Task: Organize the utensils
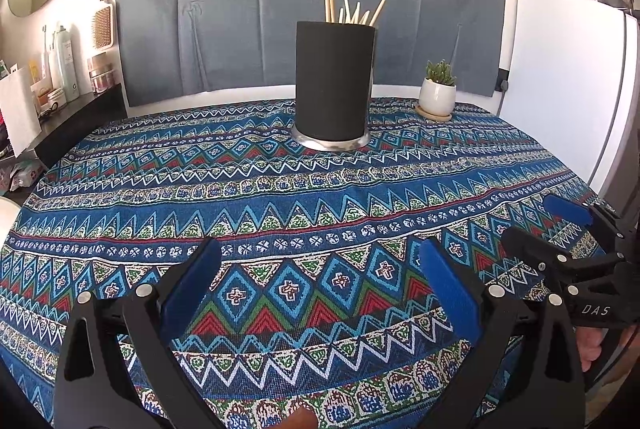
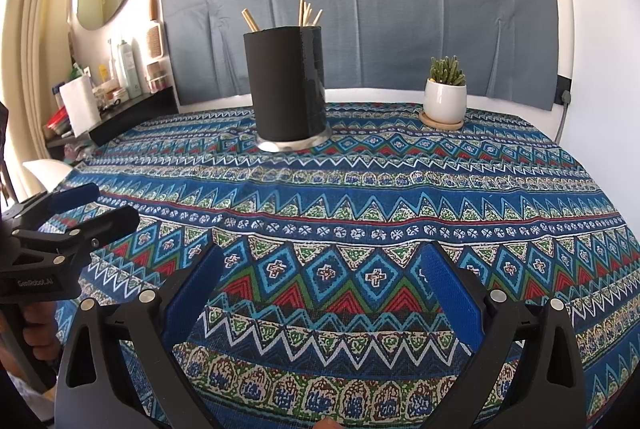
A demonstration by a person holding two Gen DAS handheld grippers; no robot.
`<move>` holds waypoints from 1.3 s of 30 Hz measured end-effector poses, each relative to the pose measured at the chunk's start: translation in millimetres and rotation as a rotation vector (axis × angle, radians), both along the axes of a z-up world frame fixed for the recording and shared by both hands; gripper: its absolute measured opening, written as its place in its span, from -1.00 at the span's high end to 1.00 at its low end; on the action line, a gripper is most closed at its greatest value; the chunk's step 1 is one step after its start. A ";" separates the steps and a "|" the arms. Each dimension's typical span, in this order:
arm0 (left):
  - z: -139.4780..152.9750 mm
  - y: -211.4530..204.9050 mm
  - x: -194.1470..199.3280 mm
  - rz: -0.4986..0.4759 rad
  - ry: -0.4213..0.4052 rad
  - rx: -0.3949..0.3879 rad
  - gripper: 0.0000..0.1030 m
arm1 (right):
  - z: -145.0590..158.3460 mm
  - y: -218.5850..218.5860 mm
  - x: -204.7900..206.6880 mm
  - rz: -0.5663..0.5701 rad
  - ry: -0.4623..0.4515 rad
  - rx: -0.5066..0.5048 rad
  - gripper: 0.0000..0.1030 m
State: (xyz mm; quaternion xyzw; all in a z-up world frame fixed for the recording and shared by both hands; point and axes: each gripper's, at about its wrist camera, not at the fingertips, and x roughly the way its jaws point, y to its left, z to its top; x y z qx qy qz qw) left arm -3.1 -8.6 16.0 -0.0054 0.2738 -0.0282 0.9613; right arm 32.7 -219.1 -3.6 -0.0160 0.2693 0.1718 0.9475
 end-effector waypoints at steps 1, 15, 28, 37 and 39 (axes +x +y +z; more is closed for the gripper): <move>-0.1 -0.7 0.1 -0.001 -0.001 0.002 -0.89 | 0.0 0.3 0.1 0.000 0.000 0.000 -0.84; 0.0 0.6 0.8 0.001 0.001 -0.006 -0.89 | 0.1 -0.2 -0.1 0.000 0.000 0.001 -0.84; 3.7 -3.7 -9.7 0.006 -0.059 0.029 -0.89 | 0.6 -0.7 -0.4 -0.003 -0.002 0.001 -0.84; 5.9 -12.4 -15.2 -0.002 -0.089 0.073 -0.89 | 2.6 -1.1 -3.0 -0.005 -0.010 0.005 -0.84; 6.2 -12.6 -15.4 -0.004 -0.092 0.073 -0.89 | 2.6 -0.5 -4.0 -0.005 -0.011 0.003 -0.84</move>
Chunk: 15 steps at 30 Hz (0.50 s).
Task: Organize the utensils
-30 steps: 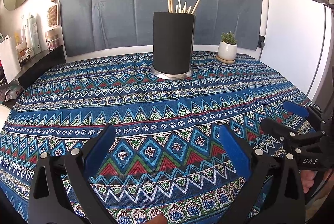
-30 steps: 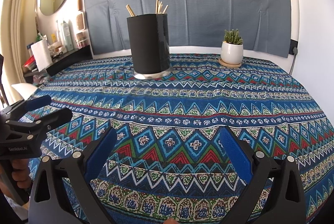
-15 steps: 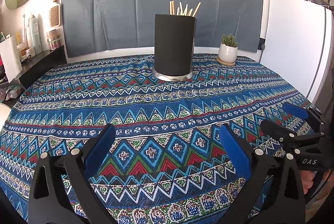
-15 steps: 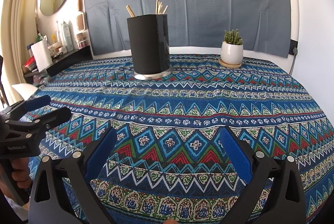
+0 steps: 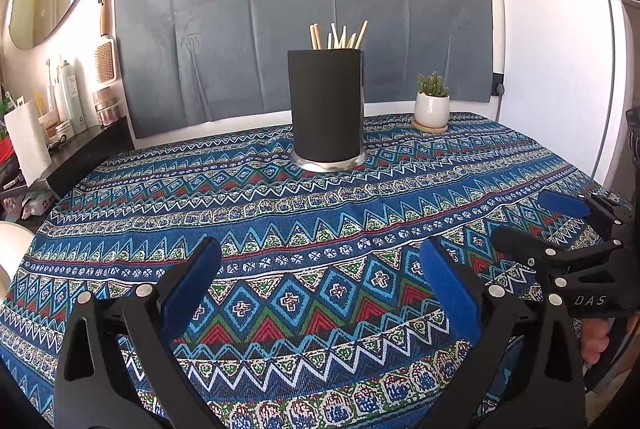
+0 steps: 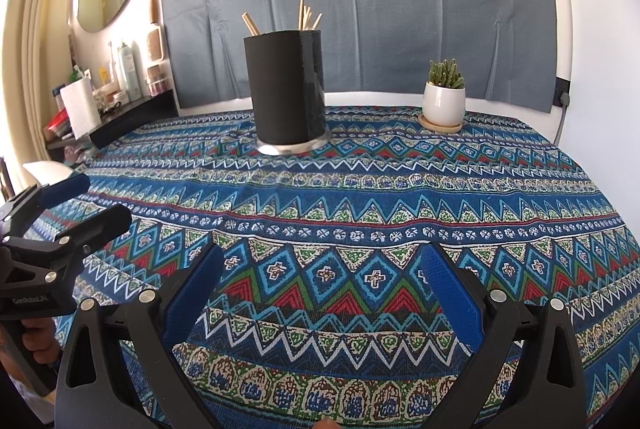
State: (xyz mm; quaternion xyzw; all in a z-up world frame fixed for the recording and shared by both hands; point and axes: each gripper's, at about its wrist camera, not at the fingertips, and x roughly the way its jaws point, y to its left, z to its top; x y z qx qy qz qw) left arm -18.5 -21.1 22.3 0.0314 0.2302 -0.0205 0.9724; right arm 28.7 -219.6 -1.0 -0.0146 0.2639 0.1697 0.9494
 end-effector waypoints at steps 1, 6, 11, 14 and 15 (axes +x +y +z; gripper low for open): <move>0.0 -0.1 0.1 0.000 0.001 0.000 -0.89 | 0.2 0.3 0.1 0.000 0.000 -0.001 -0.84; -0.3 -1.8 0.3 -0.005 0.006 0.006 -0.89 | 0.0 0.6 -0.5 -0.003 -0.001 0.000 -0.84; -0.1 -2.7 0.7 -0.007 0.005 0.009 -0.89 | -0.2 0.3 -0.6 -0.002 0.000 -0.001 -0.84; -0.5 -1.9 1.5 -0.010 0.011 0.004 -0.89 | -0.2 0.4 -0.7 -0.002 0.000 -0.001 -0.84; -0.6 -1.7 1.8 -0.007 0.012 0.004 -0.89 | -0.2 0.5 -0.7 -0.002 0.000 -0.001 -0.84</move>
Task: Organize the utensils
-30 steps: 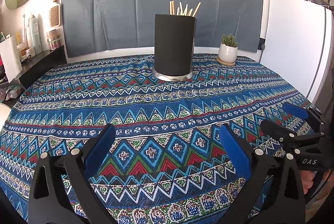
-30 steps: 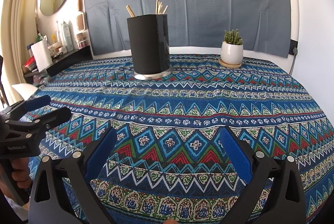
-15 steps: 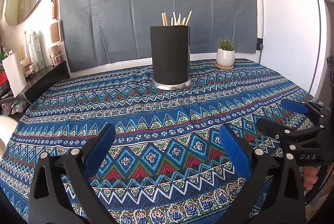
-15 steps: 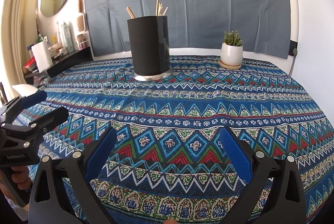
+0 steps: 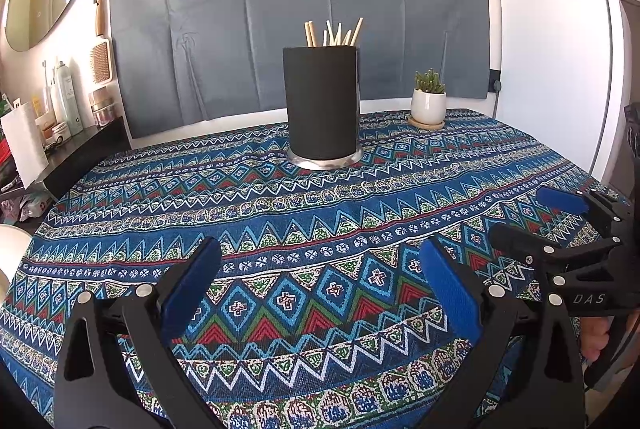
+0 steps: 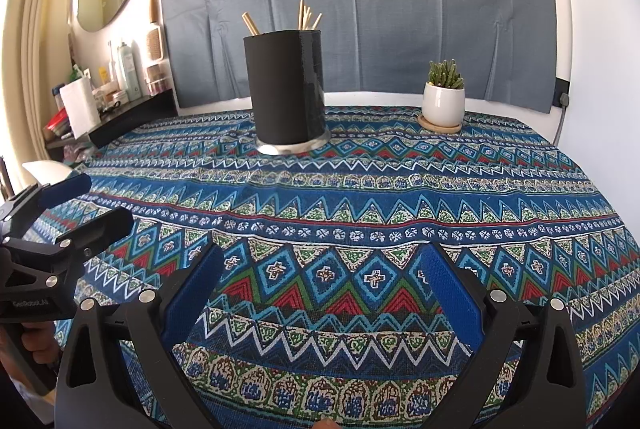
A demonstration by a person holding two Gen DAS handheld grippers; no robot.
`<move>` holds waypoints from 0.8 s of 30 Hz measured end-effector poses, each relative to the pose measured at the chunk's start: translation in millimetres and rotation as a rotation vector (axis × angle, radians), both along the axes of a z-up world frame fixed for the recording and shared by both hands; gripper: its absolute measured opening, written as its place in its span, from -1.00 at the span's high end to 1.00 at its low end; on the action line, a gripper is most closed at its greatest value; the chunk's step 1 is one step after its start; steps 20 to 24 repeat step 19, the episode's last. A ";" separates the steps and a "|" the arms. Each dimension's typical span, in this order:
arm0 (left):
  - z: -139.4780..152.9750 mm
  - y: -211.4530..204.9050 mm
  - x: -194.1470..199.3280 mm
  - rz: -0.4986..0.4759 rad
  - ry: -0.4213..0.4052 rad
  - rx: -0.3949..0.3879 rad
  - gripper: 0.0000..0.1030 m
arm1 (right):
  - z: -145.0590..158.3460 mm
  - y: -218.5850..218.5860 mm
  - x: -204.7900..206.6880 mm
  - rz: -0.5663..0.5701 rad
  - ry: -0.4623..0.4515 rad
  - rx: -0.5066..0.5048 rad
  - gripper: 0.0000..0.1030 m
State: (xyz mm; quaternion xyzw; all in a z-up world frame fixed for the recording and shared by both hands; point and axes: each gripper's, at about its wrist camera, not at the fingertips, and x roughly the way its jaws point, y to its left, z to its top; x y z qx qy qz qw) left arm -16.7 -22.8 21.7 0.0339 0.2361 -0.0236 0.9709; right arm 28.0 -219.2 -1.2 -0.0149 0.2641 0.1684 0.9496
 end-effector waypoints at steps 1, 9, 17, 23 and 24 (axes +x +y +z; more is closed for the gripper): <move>-0.1 0.3 0.5 -0.003 0.002 -0.002 -0.89 | 0.0 0.0 0.0 0.000 0.000 0.000 -0.84; -0.9 -0.6 1.1 0.008 0.004 0.006 -0.89 | 0.1 0.1 0.1 0.001 0.000 0.001 -0.84; 0.1 6.2 0.2 0.025 -0.003 -0.023 -0.89 | -0.6 0.6 0.3 0.001 0.002 0.000 -0.84; 0.1 8.1 -0.2 0.021 -0.005 -0.033 -0.89 | -0.6 0.6 0.5 0.001 0.002 0.000 -0.84; 0.1 8.1 -0.2 0.021 -0.005 -0.033 -0.89 | -0.6 0.6 0.5 0.001 0.002 0.000 -0.84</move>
